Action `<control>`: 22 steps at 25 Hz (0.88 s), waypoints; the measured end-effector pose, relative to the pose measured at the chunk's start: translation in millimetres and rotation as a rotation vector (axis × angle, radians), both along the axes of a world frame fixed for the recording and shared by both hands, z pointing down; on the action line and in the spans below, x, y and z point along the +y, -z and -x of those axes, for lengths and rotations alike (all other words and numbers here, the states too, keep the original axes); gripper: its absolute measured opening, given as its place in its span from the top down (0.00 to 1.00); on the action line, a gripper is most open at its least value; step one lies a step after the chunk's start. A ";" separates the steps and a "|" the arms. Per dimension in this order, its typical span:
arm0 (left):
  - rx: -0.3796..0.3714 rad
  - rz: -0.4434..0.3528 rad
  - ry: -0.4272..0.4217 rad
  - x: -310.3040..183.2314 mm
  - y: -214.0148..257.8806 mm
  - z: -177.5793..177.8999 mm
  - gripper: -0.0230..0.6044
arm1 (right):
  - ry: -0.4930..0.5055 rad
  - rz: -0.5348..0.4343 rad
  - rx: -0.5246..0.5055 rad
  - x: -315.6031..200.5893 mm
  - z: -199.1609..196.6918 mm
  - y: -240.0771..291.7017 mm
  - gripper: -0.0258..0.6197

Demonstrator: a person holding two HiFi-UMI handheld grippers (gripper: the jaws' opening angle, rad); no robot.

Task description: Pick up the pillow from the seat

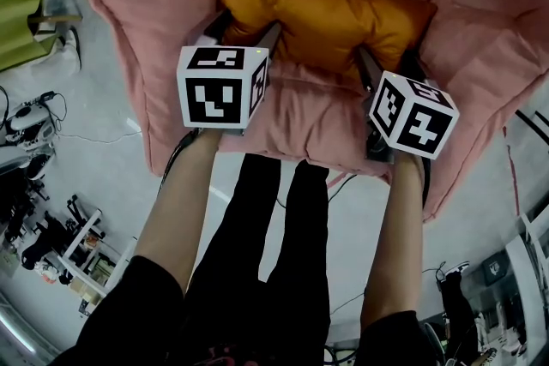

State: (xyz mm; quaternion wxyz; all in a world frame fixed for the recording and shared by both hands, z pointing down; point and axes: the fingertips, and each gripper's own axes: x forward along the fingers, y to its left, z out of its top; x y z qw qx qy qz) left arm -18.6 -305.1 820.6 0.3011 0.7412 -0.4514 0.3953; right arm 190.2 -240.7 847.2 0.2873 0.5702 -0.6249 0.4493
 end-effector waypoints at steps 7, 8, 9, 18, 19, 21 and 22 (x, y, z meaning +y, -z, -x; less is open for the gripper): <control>-0.019 0.024 -0.041 5.4 -6.3 -4.4 0.51 | 0.005 0.012 0.032 2.5 3.1 -3.5 0.42; -0.027 0.021 -0.049 6.4 -6.9 -5.5 0.54 | 0.009 0.013 0.037 2.9 4.3 -3.8 0.44; -0.035 0.015 -0.058 7.8 -7.1 -6.9 0.56 | 0.013 0.012 0.042 3.4 5.0 -3.7 0.47; -0.031 -0.024 -0.100 18.5 4.2 -5.7 0.71 | 0.018 -0.036 0.092 11.6 11.9 8.3 0.61; -0.031 -0.031 -0.100 19.3 6.8 -4.9 0.71 | 0.018 -0.040 0.097 12.3 12.3 10.8 0.62; -0.033 -0.042 -0.097 19.9 13.2 -2.5 0.71 | 0.019 -0.052 0.106 12.9 13.8 17.3 0.62; -0.032 -0.048 -0.095 20.0 16.7 -1.1 0.71 | 0.018 -0.058 0.110 13.2 14.6 20.7 0.62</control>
